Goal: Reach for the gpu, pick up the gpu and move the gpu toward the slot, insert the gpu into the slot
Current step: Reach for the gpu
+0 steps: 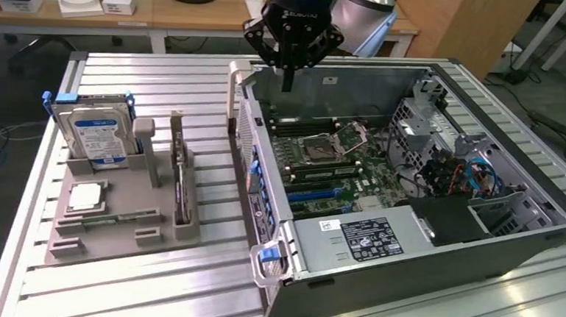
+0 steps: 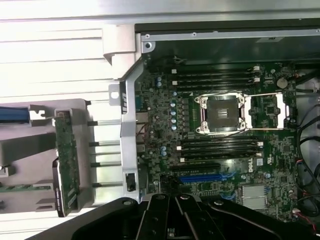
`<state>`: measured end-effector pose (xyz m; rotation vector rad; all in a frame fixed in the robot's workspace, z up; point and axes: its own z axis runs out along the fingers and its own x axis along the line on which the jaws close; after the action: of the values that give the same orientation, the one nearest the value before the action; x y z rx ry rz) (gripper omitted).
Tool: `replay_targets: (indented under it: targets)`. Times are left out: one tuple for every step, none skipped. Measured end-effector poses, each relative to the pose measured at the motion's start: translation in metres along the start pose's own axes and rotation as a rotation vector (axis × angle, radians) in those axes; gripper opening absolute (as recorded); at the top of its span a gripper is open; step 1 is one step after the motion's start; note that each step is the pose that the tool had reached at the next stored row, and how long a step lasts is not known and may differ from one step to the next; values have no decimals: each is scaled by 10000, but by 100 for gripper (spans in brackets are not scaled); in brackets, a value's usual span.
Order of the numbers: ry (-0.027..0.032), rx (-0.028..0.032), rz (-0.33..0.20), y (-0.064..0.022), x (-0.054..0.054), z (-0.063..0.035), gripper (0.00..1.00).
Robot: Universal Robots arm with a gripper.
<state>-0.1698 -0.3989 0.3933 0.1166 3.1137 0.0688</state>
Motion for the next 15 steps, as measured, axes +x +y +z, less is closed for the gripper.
replay_targets:
  targets:
    - [0, 0, -1, -2, 23, -1, 10]
    - [-1, -1, -1, -3, 46, -1, 10]
    - [0, 0, 0, -5, 70, -2, 10]
    - [0, 0, 1, -7, 93, -2, 10]
    - [0, 0, 1, -8, 117, -3, 10]
    - [-1, -1, 0, -10, 139, -3, 10]
    - [-1, 0, 0, -12, 160, -4, 10]
    - [0, -1, -1, -14, 184, -4, 10]
    - [-1, 0, -1, -16, 209, -5, 10]
    - [0, 0, 0, -17, 233, -6, 10]
    - [0, 0, 0, -19, 256, -7, 10]
    - [0, 0, 1, -21, 280, -7, 10]
    - [0, 0, 1, -22, 303, -8, 10]
    - [0, 0, 0, -24, 326, -9, 10]
    - [0, 0, 0, -26, 350, -9, 10]
